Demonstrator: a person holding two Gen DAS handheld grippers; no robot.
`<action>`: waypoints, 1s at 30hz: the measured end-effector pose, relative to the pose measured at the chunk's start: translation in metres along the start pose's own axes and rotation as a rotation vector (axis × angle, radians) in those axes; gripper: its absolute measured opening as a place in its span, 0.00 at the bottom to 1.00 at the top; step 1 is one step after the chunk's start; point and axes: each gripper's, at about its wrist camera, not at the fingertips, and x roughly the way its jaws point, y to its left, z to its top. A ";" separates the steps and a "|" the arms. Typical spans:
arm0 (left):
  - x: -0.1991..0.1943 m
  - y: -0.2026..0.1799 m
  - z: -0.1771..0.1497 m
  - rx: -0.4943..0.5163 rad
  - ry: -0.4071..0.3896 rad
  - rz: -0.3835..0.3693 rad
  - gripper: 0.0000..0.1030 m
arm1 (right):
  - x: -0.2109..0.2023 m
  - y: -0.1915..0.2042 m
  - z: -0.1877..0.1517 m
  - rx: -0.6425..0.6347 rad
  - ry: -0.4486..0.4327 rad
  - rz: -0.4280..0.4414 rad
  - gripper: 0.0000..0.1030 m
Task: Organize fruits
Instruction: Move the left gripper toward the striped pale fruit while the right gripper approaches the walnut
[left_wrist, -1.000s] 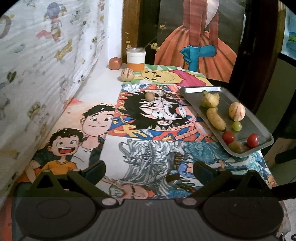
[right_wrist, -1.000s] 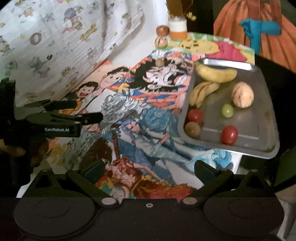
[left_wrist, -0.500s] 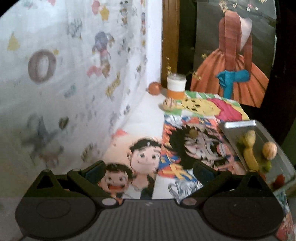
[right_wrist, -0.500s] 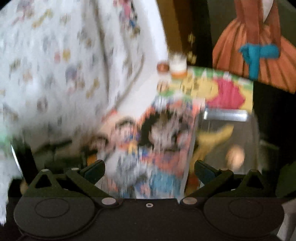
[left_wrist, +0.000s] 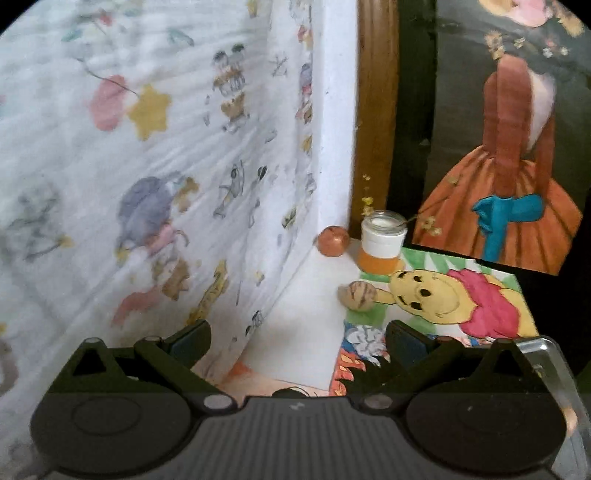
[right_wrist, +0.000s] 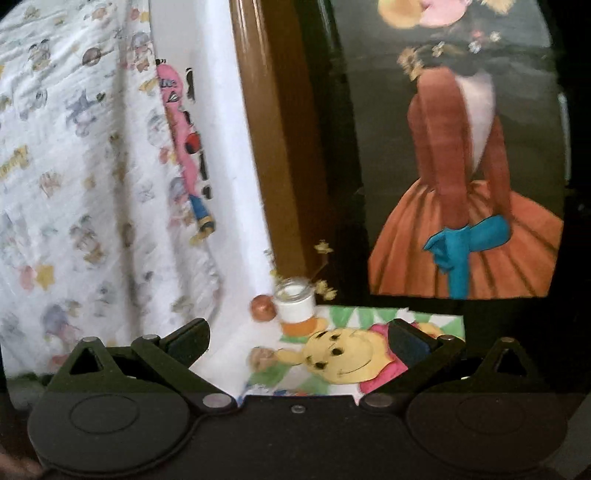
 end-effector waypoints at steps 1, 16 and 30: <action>0.009 -0.003 0.001 0.005 0.014 0.003 1.00 | 0.003 0.002 -0.012 -0.029 -0.007 -0.028 1.00; 0.141 -0.040 -0.005 0.171 0.071 -0.047 1.00 | 0.049 0.067 -0.133 0.018 0.124 0.009 0.99; 0.232 -0.035 -0.011 0.202 -0.008 -0.182 1.00 | 0.149 0.097 -0.157 -0.097 0.243 -0.042 0.70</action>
